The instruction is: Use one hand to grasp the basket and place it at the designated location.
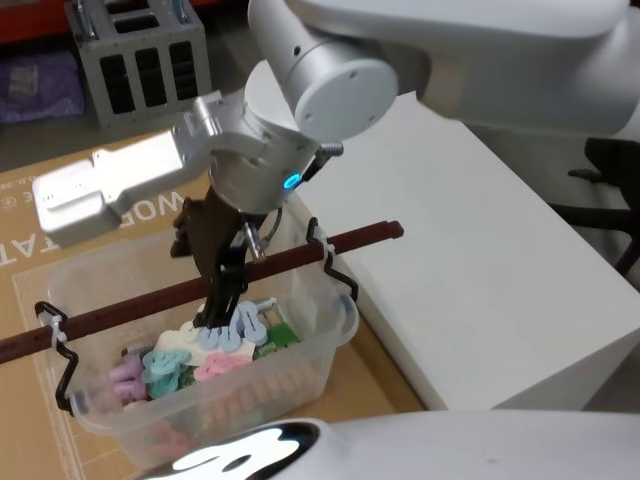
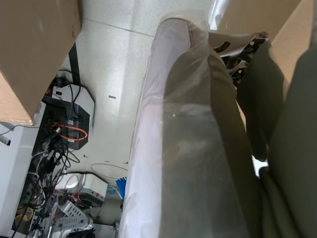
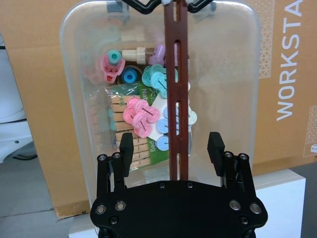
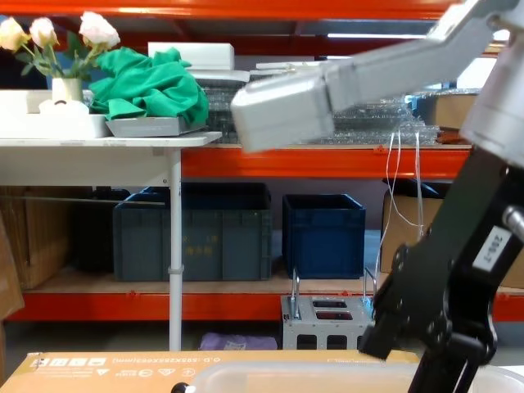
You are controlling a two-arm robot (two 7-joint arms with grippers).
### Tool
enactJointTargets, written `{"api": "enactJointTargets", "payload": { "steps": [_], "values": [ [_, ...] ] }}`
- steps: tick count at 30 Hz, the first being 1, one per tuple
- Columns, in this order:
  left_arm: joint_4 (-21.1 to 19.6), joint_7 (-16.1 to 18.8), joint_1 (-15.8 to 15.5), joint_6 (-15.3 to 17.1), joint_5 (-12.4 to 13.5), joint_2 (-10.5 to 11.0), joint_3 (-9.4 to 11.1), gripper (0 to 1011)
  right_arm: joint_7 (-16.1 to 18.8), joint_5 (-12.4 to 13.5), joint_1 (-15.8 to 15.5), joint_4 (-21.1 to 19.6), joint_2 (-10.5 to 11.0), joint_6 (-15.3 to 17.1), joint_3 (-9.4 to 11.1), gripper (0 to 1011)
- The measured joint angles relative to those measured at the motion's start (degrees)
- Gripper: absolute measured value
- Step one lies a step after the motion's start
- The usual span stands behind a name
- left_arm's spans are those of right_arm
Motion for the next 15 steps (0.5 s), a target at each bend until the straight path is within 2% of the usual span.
{"api": "enactJointTargets", "payload": {
  "steps": [4,15],
  "values": [
    [0.0,0.0,0.0,0.0,0.0,0.0,0.0,0,-0.29,0.67,0.32,-0.13,0.62,-0.3,0.89,998],
    [0.0,0.0,0.0,0.0,0.0,0.0,0.0,0,-0.91,3.82,1.69,-0.6,3.01,-1.52,4.46,1000]
  ]
}}
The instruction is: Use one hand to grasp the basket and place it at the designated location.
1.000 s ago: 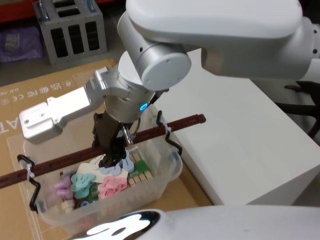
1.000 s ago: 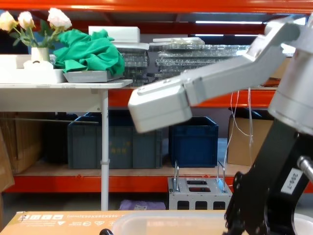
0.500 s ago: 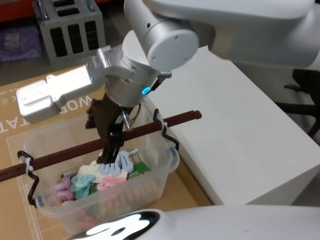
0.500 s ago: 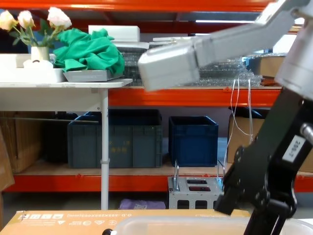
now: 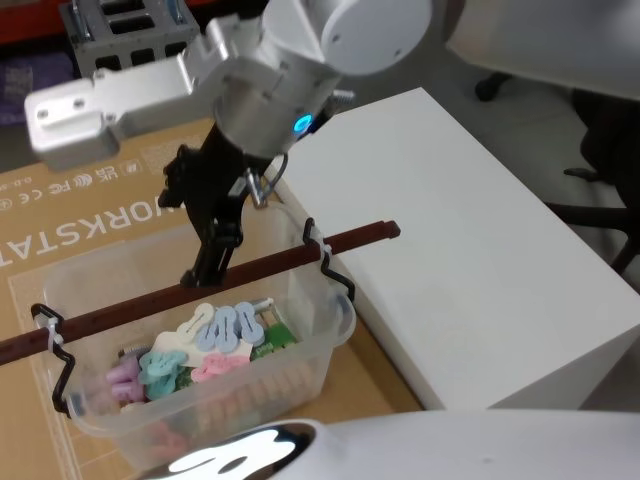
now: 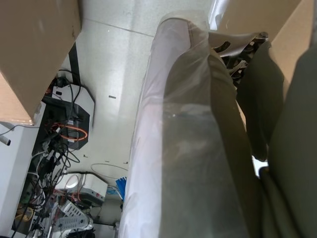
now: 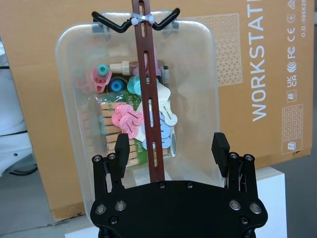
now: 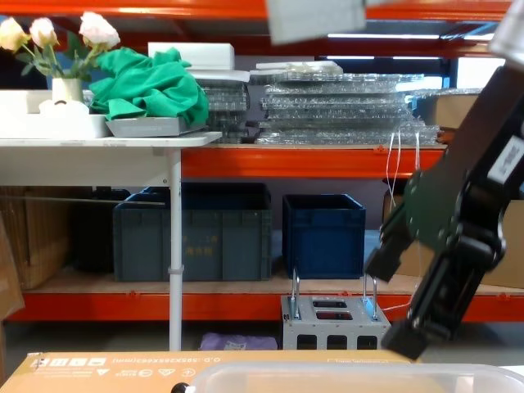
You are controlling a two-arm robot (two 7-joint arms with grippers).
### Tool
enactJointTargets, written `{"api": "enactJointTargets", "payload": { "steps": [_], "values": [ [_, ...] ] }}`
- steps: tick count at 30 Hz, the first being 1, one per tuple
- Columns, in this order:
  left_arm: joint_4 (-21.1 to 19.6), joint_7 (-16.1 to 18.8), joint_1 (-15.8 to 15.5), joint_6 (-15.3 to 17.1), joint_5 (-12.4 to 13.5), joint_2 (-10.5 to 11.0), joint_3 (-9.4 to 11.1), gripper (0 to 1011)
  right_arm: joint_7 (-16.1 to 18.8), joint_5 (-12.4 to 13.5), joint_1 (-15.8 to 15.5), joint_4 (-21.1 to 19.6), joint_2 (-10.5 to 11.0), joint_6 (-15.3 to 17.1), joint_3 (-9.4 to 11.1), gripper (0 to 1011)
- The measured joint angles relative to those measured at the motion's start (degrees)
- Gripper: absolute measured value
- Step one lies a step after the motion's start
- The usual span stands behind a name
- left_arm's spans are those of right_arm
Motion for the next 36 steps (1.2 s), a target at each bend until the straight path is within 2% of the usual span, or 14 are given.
{"api": "enactJointTargets", "payload": {
  "steps": [10,20,24,30,36],
  "values": [
    [0.0,0.0,0.0,0.0,0.0,0.0,0.0,0,-0.2,2.76,0.26,-1.23,2.41,-0.88,3.07,1001],
    [0.0,0.0,0.0,0.0,0.0,0.0,0.0,0,-0.06,2.53,-0.44,-1.62,2.39,-1.04,3.67,1001],
    [0.0,0.0,0.0,0.0,0.0,0.0,0.0,0,-0.18,0.29,-1.1,-1.69,1.64,-0.95,3.03,1000],
    [0.0,0.0,0.0,0.0,0.0,0.0,0.0,0,-0.29,-3.3,-2.19,-1.34,-0.28,-0.45,0.81,1001],
    [0.0,0.0,0.0,0.0,0.0,0.0,0.0,0,-0.19,-5.31,-2.62,-0.47,-1.83,-0.1,-0.93,1000]
  ]
}}
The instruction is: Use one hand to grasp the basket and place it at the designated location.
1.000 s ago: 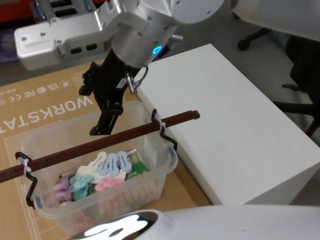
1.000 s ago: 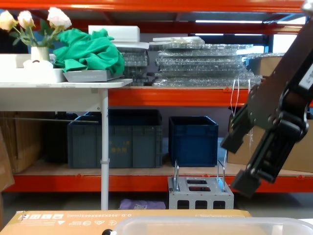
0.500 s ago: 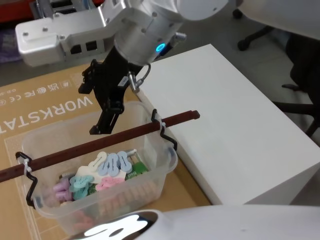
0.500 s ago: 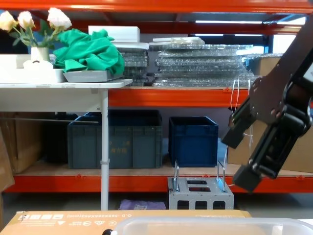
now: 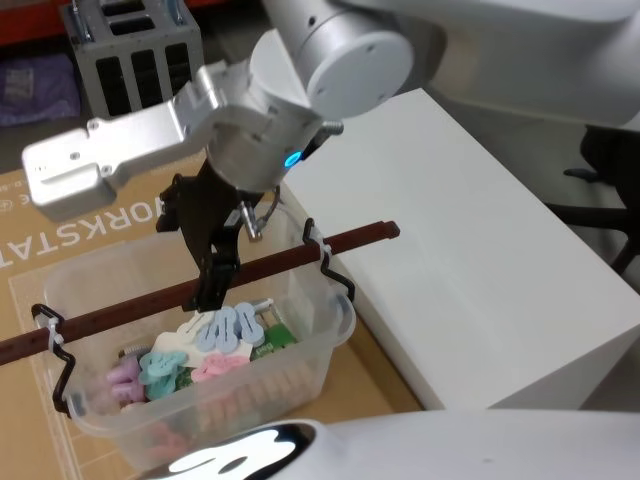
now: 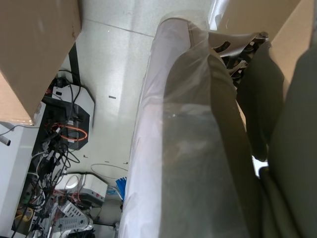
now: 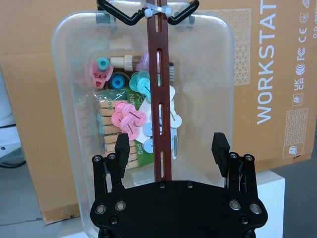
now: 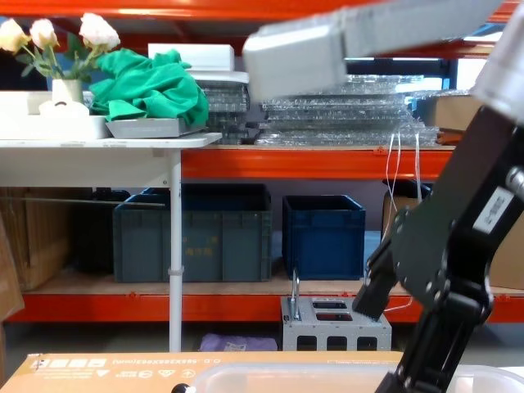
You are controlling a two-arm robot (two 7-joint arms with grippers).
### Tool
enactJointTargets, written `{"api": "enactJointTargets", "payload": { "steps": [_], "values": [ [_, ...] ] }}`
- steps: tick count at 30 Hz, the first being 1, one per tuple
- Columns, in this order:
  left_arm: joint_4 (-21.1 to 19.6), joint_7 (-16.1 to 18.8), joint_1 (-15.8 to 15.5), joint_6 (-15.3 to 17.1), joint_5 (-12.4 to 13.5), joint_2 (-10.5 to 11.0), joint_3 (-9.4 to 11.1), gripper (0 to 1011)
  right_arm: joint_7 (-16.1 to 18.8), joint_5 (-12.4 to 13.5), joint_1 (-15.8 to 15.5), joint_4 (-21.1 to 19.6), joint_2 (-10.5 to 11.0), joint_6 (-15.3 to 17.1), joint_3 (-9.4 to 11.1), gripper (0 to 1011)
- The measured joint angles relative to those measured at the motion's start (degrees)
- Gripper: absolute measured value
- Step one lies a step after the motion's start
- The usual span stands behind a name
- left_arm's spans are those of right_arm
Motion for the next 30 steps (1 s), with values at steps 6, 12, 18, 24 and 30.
{"api": "enactJointTargets", "payload": {
  "steps": [6,12,18,24,30],
  "values": [
    [0.0,0.0,0.0,0.0,0.0,0.0,0.0,0,0.68,-1.97,-0.29,1.77,-1.99,1.08,-2.21,1000],
    [0.0,0.0,0.0,0.0,0.0,0.0,0.0,0,0.8,-3.74,-0.49,3.66,-3.46,1.74,-4.06,1000],
    [0.0,0.0,0.0,0.0,0.0,0.0,0.0,0,0.87,-4.86,-0.58,5.04,-4.58,2.27,-5.33,1001],
    [0.0,0.0,0.0,0.0,0.0,0.0,0.0,0,0.86,-5.53,-0.68,5.88,-5.25,2.69,-6.33,1000],
    [0.0,0.0,0.0,0.0,0.0,0.0,0.0,0,0.78,-5.8,-0.68,6.54,-5.8,3.0,-6.91,1001]
  ]
}}
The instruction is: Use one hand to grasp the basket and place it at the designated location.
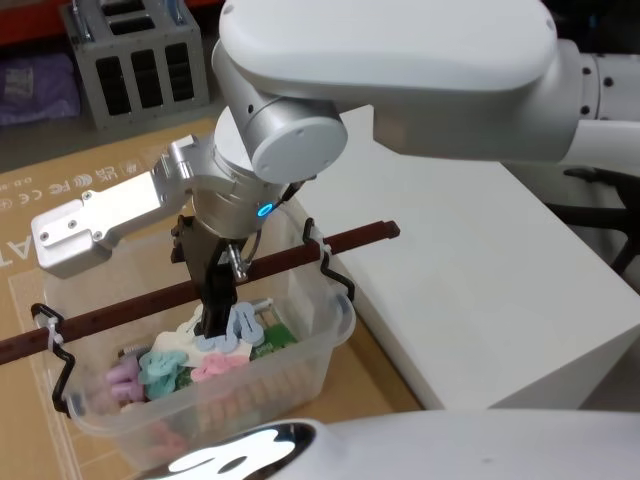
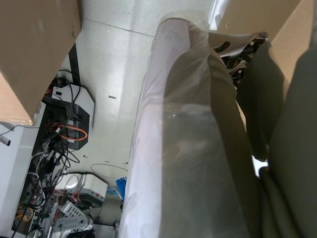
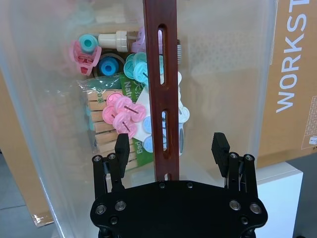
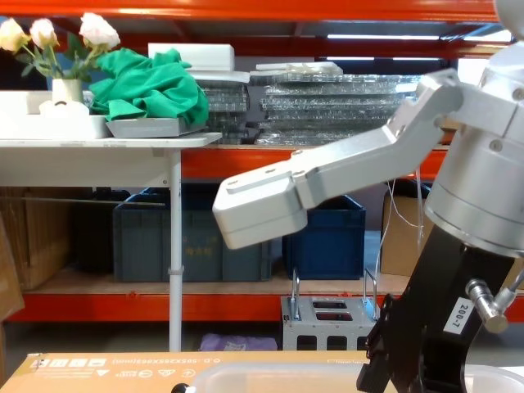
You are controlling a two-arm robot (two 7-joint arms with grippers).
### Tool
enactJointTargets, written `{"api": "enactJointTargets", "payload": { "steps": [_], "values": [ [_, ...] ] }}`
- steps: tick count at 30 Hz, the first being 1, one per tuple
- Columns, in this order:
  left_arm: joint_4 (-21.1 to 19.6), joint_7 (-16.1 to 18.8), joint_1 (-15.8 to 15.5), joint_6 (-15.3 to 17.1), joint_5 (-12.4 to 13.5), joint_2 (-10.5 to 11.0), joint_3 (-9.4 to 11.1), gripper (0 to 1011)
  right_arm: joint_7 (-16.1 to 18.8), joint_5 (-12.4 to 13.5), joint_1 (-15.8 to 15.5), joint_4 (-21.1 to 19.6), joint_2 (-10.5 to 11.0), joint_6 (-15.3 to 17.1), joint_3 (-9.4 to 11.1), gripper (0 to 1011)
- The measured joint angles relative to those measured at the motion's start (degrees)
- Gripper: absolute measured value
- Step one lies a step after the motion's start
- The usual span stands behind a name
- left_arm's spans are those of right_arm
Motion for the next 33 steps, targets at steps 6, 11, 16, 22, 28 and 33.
{"api": "enactJointTargets", "payload": {
  "steps": [6,11,16,22,28,33],
  "values": [
    [0.0,0.0,0.0,0.0,0.0,0.0,0.0,0,-0.03,-0.34,-0.09,0.8,-0.65,0.53,-0.59,1000],
    [0.0,0.0,0.0,0.0,0.0,0.0,0.0,0,-0.23,-0.34,-0.15,1.17,-0.8,0.7,-0.67,902],
    [0.0,0.0,0.0,0.0,0.0,0.0,0.0,0,-0.48,-0.33,-0.18,1.19,-0.8,0.69,-0.66,784],
    [0.0,0.0,0.0,0.0,0.0,0.0,0.0,0,-0.55,-0.32,-0.18,1.2,-0.79,0.67,-0.64,583],
    [0.0,0.0,0.0,0.0,0.0,0.0,0.0,0,-0.55,0.03,-0.13,1.29,-0.78,0.45,-0.61,395],
    [0.0,0.0,0.0,0.0,0.0,0.0,0.0,0,-0.55,0.35,-0.13,1.32,-0.63,0.36,-0.59,245]
  ]
}}
